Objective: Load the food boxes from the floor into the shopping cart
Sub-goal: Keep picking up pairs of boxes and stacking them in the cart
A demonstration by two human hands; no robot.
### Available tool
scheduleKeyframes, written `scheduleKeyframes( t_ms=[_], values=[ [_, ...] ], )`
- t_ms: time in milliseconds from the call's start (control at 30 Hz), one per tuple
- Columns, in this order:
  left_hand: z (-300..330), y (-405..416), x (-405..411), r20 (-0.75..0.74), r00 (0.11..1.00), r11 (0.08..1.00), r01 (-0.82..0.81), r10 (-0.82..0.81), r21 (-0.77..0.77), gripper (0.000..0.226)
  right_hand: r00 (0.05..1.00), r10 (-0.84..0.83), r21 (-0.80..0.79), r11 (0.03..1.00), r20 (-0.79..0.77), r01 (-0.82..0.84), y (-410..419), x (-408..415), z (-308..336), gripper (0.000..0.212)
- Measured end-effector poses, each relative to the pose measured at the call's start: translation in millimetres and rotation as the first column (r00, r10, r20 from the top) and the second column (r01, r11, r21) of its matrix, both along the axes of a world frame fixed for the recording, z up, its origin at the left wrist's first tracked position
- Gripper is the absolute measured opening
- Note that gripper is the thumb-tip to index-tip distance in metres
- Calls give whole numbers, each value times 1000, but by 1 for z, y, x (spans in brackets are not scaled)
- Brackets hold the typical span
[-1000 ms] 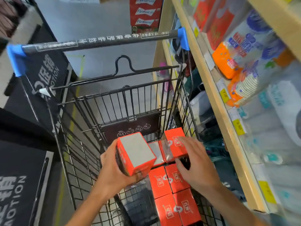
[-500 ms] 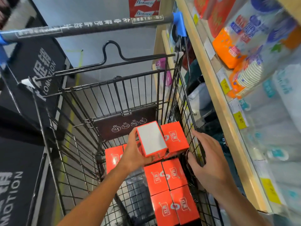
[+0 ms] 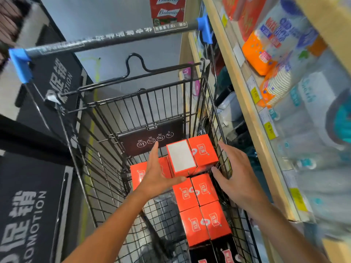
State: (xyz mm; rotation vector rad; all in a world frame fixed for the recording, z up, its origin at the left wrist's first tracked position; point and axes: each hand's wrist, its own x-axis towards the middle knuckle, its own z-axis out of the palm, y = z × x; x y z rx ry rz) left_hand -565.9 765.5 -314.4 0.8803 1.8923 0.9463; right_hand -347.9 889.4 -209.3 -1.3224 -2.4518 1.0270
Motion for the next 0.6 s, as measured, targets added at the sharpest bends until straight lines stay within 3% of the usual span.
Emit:
scheduleKeyframes(
  t_ms=[200, 300, 467, 600],
  values=[
    [109, -34, -27, -408, 907, 990, 134, -103, 48, 102, 995, 97, 12, 995, 22, -98, -11, -17, 55, 65],
    [156, -42, -39, -610, 777, 970, 236, -154, 55, 84, 988, 144, 53, 988, 51, -147, -16, -22, 86, 66],
    [236, -56, -41, -721, 594, 916, 374, -355, -143, 85, 983, 166, 131, 976, 74, -174, -23, -15, 124, 66],
    [288, -69, -30, -759, 530, 910, 366, -377, -196, 97, 966, 204, 179, 956, 158, -231, -30, -6, 152, 61]
  ],
)
